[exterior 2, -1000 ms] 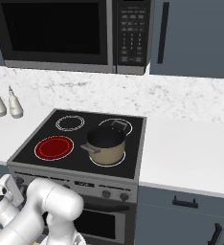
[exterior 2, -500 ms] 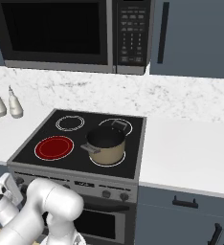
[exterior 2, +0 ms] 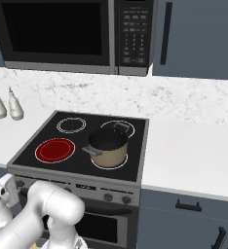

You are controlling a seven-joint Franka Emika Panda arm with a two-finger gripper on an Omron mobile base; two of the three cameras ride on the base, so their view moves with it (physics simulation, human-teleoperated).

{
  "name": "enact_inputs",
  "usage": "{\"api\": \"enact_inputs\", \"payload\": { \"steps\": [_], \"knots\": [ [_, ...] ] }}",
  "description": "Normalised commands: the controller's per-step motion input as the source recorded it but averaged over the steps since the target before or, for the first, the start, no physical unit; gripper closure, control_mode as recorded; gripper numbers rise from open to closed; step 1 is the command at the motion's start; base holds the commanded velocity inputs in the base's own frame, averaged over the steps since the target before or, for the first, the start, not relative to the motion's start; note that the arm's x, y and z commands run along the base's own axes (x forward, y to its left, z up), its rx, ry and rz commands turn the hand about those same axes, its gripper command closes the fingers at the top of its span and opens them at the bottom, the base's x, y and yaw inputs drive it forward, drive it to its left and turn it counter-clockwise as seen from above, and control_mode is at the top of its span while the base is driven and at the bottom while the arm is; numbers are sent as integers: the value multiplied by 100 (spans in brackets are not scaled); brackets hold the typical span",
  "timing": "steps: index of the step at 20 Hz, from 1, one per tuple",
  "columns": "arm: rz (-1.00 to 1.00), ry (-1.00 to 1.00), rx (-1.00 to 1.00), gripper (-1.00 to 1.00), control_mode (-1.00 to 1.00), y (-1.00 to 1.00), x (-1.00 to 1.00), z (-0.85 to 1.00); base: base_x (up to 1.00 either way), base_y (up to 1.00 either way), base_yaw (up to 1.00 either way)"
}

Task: Turn off the front left burner of the stove.

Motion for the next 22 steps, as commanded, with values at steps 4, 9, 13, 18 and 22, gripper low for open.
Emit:
{"api": "enact_inputs", "payload": {
  "steps": [4, 9, 13, 18, 22],
  "knots": [
    [-25, 0, 40, 100, -100, -4, 0, 3, 0, 0, 0],
    [-29, 0, 46, 100, -100, -4, 0, 3, 0, 0, 0],
    [-31, 0, 48, 100, -100, -7, 0, 2, 0, 0, 0],
    [-35, 0, 51, 100, -100, -3, 0, 0, 0, 0, 0],
    [-39, 0, 52, 100, -100, 0, 0, 0, 0, 0, 0]
  ]
}}
